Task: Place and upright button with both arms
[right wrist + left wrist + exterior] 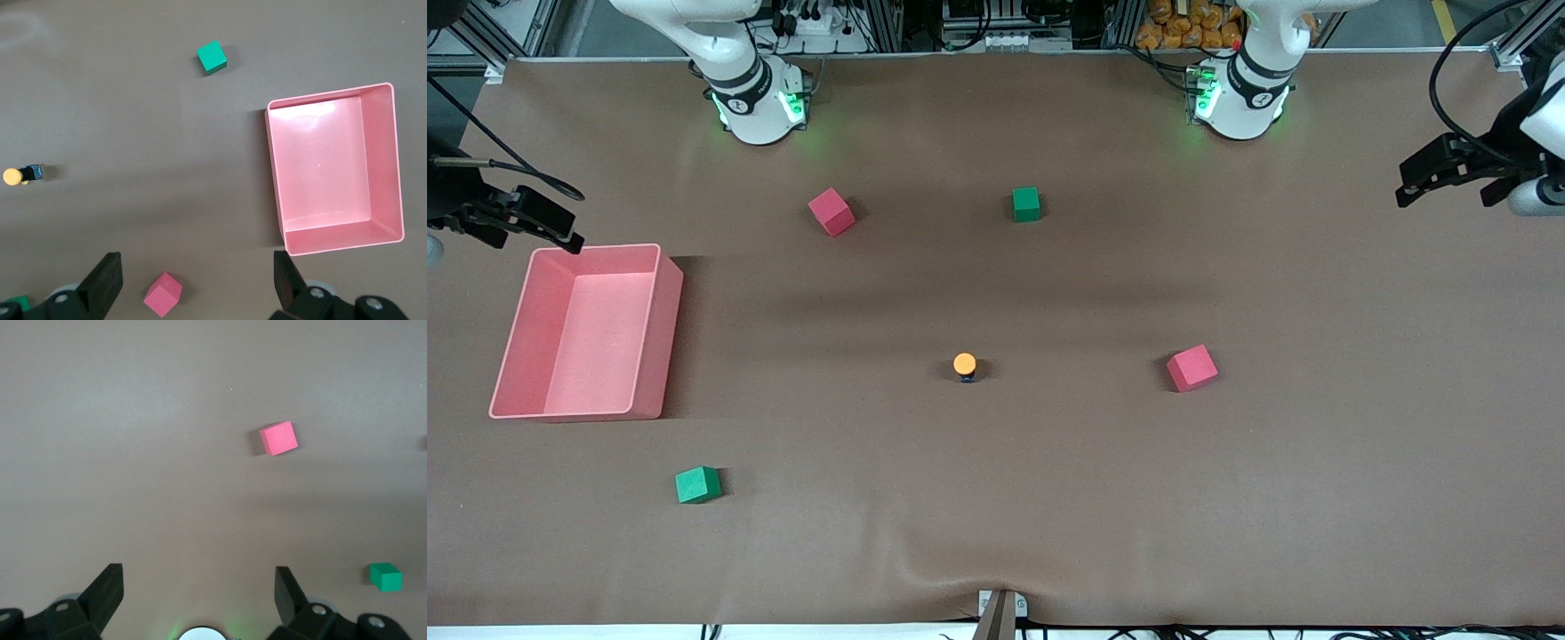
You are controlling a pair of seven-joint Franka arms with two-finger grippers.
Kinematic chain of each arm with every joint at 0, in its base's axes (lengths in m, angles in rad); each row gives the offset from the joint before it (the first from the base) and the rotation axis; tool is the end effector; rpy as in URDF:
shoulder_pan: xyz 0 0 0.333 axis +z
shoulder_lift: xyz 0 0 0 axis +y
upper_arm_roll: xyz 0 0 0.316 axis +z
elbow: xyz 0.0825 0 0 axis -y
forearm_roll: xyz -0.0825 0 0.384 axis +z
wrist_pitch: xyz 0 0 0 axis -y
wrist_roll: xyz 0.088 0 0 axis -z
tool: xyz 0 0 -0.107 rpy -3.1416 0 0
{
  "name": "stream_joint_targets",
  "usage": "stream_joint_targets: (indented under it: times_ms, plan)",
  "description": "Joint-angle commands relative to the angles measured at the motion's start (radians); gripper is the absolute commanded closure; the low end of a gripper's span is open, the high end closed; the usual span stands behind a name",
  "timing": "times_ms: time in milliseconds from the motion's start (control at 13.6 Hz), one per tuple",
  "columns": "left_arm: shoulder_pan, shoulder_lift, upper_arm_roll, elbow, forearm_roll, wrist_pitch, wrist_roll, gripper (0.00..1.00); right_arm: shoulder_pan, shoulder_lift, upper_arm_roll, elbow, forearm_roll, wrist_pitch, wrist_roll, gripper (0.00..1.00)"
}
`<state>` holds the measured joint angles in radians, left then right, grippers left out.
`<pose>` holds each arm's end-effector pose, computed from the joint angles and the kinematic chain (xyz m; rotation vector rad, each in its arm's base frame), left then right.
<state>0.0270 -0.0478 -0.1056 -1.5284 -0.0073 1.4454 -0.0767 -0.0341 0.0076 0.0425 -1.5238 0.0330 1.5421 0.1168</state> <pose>0.5248 -0.0438 0.6592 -3.1406 0.0039 0.0558 0.5544 0.0082 0.6399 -3.1032 0.1666 -0.0134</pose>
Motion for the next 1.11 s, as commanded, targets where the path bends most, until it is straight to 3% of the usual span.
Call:
stream_joint_targets:
  times_ms: [0, 1033]
  plan:
    - [0.016, -0.040, -0.031, -0.036, -0.010, -0.013, 0.008, 0.00, -0.009, 0.008, 0.008, 0.021, 0.001, -0.019, -0.012, 0.00]
    - [0.013, -0.023, -0.034, -0.027, -0.008, -0.008, -0.032, 0.00, -0.012, 0.009, 0.008, 0.022, 0.002, -0.019, -0.012, 0.00]
